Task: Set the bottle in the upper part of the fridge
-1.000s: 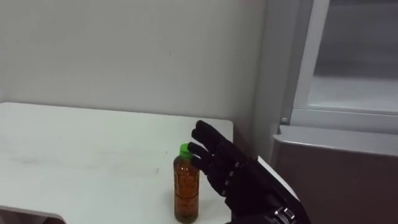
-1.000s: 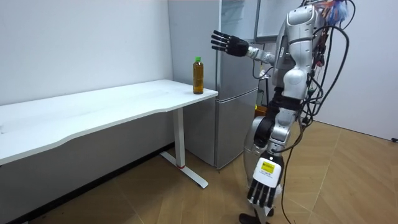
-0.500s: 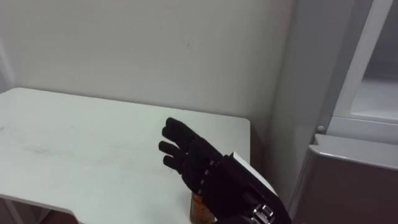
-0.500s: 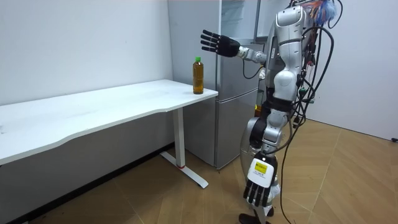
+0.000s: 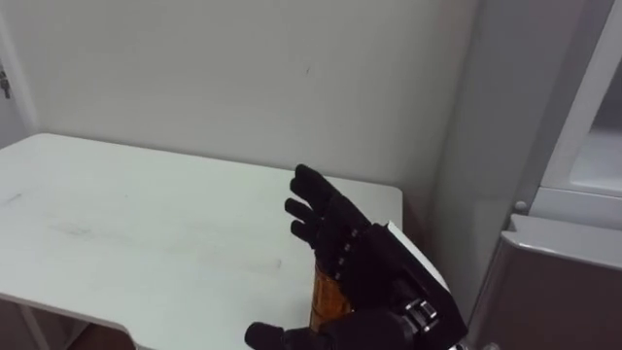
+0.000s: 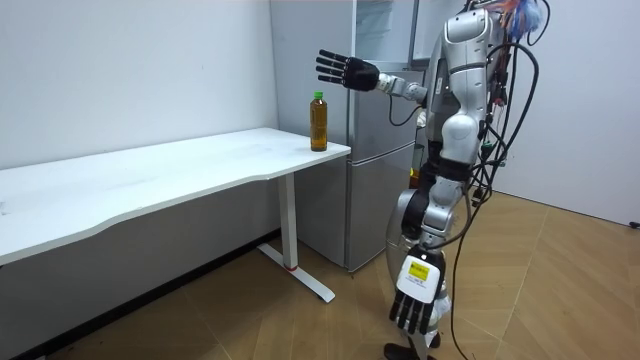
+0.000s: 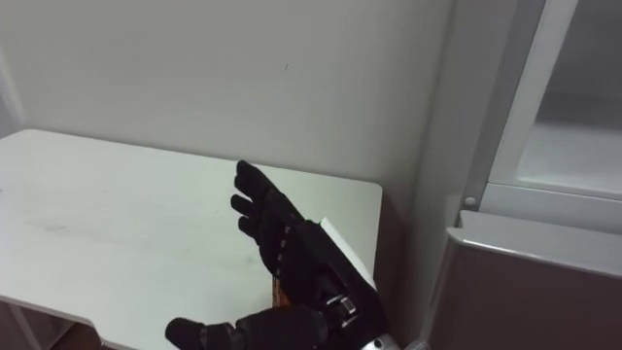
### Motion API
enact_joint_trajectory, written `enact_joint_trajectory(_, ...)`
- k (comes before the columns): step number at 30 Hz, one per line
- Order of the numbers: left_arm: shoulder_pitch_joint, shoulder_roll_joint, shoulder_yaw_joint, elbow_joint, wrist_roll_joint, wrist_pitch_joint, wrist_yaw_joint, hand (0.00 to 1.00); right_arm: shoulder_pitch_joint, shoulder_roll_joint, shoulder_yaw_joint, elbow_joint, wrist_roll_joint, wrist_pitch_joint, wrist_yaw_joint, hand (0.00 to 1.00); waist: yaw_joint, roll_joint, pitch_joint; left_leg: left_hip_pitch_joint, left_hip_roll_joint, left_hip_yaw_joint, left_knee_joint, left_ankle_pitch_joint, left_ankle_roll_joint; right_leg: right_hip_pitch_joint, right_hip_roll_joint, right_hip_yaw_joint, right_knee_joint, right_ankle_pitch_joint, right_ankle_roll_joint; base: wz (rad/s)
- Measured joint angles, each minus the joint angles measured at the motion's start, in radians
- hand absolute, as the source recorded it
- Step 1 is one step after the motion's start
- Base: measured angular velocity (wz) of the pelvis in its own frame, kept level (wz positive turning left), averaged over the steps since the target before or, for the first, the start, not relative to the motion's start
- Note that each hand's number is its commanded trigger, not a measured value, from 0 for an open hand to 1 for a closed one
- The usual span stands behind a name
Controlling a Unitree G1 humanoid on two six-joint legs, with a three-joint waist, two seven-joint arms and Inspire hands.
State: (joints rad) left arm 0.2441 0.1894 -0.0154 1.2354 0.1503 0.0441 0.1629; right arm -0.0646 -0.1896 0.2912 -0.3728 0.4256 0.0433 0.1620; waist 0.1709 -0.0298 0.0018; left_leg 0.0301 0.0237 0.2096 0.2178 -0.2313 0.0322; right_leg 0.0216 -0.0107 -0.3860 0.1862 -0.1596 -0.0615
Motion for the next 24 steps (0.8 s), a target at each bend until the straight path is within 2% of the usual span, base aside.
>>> enact_joint_trajectory(5,-0.001,0.0,0.003,0.0,0.023,0.0,-0.001,0.0,-0.046,-0.003,-0.005,0.003,-0.029,-0.001,-0.058,0.0,-0.004,-0.005,0.0095,-0.001,0.0,0.001,0.001,0.0,0.0,0.002,-0.002,-0.008,-0.001,-0.001,0.001,0.05)
enact_joint_trajectory(13,-0.001,0.0,0.052,0.006,0.06,0.001,-0.008,0.0,-0.074,-0.004,-0.054,0.003,-0.075,-0.003,-0.154,0.0,-0.001,-0.005,0.0092,-0.001,-0.001,0.004,0.002,0.001,0.002,0.015,-0.009,-0.029,-0.003,-0.003,0.008,0.1)
enact_joint_trajectory(20,0.0,0.004,0.058,0.016,0.081,0.01,-0.022,0.0,-0.074,-0.005,-0.081,0.005,-0.1,-0.003,-0.229,0.0,-0.001,-0.007,0.0083,-0.001,-0.002,0.004,0.004,0.002,0.003,0.016,-0.011,-0.028,-0.001,-0.004,0.009,0.01)
enact_joint_trajectory(24,0.001,0.007,0.058,0.022,0.087,0.017,-0.026,0.0,-0.091,-0.01,-0.082,0.023,-0.114,-0.011,-0.284,0.0,-0.004,-0.013,0.0044,-0.002,-0.003,0.006,0.004,0.004,0.006,0.018,-0.013,-0.034,-0.001,-0.004,0.009,0.05)
